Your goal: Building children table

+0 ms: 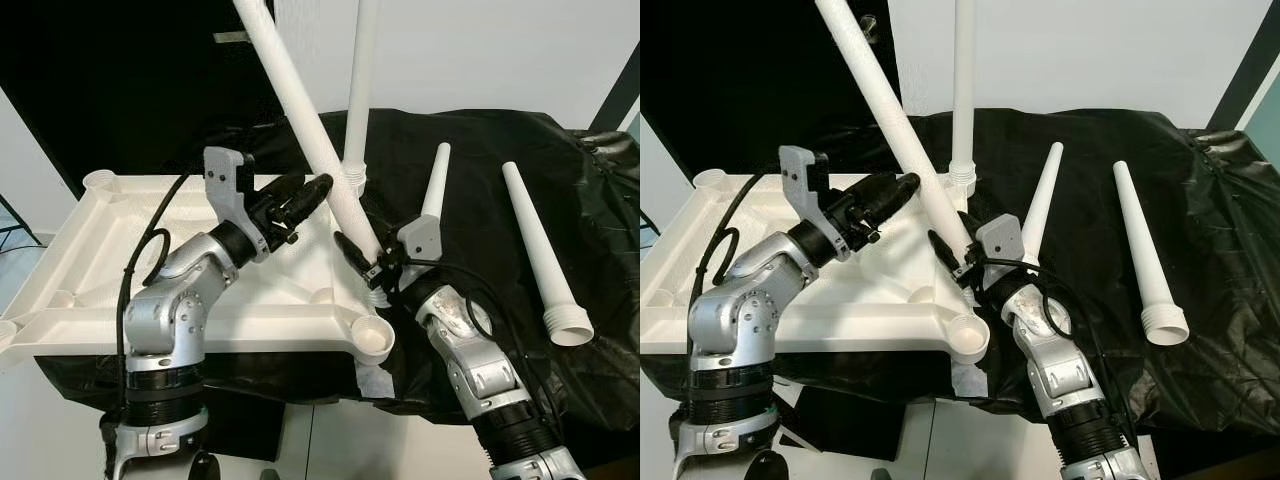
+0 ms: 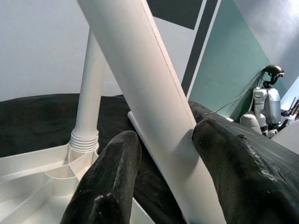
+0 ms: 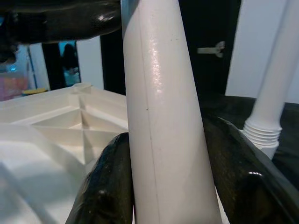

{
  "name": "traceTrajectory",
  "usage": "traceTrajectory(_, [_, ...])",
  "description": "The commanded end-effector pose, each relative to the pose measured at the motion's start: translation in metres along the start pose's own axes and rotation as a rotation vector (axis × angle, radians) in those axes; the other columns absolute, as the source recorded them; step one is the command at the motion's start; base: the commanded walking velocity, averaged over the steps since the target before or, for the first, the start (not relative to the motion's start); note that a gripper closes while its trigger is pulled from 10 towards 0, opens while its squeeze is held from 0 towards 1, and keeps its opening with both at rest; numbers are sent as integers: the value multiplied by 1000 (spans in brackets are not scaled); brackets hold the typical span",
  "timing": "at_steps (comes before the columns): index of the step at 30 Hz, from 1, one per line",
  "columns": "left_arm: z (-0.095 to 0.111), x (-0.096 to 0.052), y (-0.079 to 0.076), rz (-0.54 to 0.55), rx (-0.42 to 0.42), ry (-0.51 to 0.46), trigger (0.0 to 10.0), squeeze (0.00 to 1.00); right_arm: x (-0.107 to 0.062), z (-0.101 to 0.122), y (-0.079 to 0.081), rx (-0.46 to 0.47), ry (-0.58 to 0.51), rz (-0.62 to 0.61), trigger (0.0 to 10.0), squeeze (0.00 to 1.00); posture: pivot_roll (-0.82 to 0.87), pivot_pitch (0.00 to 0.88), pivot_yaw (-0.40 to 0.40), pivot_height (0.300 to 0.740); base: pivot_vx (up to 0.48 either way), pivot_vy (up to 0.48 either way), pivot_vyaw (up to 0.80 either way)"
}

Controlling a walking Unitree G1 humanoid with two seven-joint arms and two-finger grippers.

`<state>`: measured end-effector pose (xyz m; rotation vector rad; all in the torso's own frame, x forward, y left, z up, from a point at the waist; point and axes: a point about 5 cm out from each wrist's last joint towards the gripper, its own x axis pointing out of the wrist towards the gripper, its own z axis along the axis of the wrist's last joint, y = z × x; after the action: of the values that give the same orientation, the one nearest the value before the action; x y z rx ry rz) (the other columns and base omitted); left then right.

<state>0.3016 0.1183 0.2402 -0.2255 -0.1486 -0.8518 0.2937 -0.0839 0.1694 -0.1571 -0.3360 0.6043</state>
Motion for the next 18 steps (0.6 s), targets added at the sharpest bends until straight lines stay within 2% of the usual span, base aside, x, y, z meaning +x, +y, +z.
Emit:
traceTrajectory(1, [-1,-3,-16,-294,-21,8,10000,0,0,-3,7,-34,-1,61,10000,0,-5,0,22,740,0,0,0])
traceTrajectory(7, [2,-4,-14,-298,-71,-10,10000,0,0,-5,16,-71,1,132,10000,0,-1,0,19,740,0,0,0])
traceTrajectory(9, [2,-3,-9,-272,-89,-5,10000,0,0,-6,19,-77,0,155,10000,0,2,0,18,740,0,0,0])
traceTrajectory(10, [4,-1,0,-225,-135,-7,10000,0,0,-6,23,-105,-3,185,10000,0,2,0,18,740,0,0,0])
traceTrajectory(11, [5,-1,1,-216,-146,-9,10000,55,0,-6,24,-111,-4,190,10000,0,2,0,18,740,0,0,0])
traceTrajectory(13, [7,-1,5,-205,-168,-12,10000,55,0,-7,25,-118,-3,198,10000,0,2,0,21,740,0,0,0])
traceTrajectory(14, [9,-1,8,-192,-184,-25,10000,1000,1,-7,26,-121,-3,204,10000,0,2,0,23,740,0,0,0])
traceTrajectory(18, [13,0,13,-169,-193,-41,10000,1000,1,-7,27,-128,-4,214,10000,0,3,0,25,740,0,0,0])
